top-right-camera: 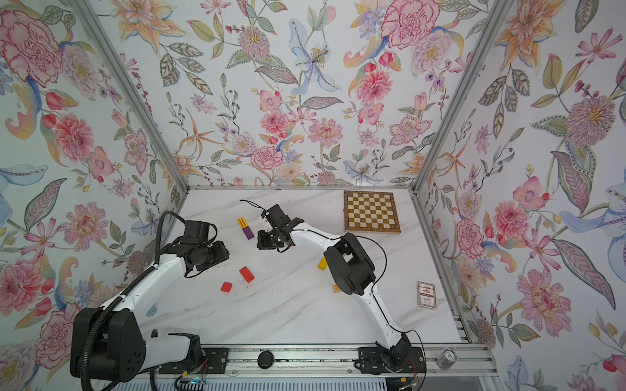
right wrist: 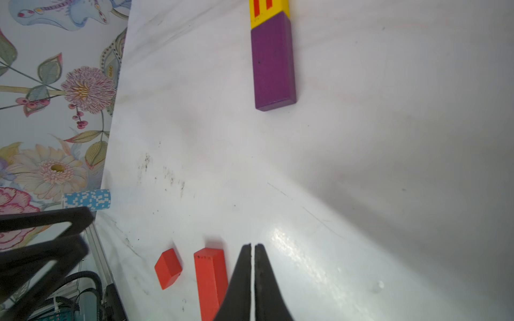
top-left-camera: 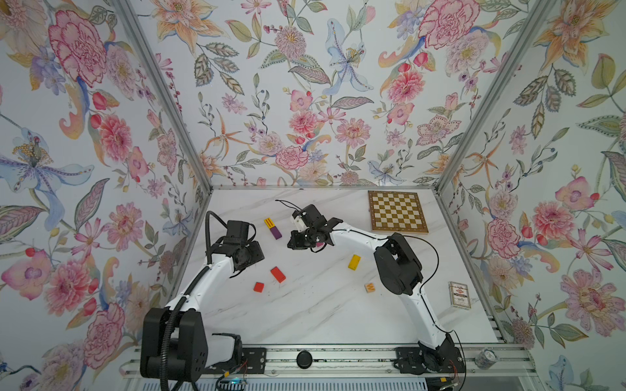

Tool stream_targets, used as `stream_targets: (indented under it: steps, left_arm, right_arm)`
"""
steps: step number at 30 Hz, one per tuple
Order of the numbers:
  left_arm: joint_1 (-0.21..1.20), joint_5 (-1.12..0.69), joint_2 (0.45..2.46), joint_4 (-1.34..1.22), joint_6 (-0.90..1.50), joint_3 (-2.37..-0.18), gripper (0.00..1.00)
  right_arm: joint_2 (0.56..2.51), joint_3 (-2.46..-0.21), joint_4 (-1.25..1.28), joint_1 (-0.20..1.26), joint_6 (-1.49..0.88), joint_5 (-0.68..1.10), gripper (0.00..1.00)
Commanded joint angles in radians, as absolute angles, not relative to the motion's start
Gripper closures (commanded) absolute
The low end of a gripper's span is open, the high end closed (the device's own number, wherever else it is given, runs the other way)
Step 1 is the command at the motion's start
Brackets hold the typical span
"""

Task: Assemble the letter v with building blocks
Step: Pick up the building block from the center of the board.

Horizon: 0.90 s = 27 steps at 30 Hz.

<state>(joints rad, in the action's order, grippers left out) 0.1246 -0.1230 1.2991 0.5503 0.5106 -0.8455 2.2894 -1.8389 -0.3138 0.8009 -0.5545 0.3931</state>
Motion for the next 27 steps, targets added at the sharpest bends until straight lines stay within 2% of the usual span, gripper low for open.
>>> stream_targets:
  steps: [1, 15, 27]
  left_arm:
    - [0.142, -0.080, 1.291, 0.643, 0.480, -0.809, 0.44]
    - [0.236, -0.070, 1.298, 0.672, 0.481, -0.714, 0.39]
    - [0.267, -0.031, 1.358, 0.679, 0.486, -0.704, 0.41]
  right_arm:
    - [2.224, -1.797, -0.279, 0.806, -0.537, 0.359, 0.92]
    - [2.145, -1.678, -0.223, 0.804, -0.555, 0.341, 0.89]
    - [2.131, -1.647, -0.209, 0.805, -0.565, 0.340, 0.89]
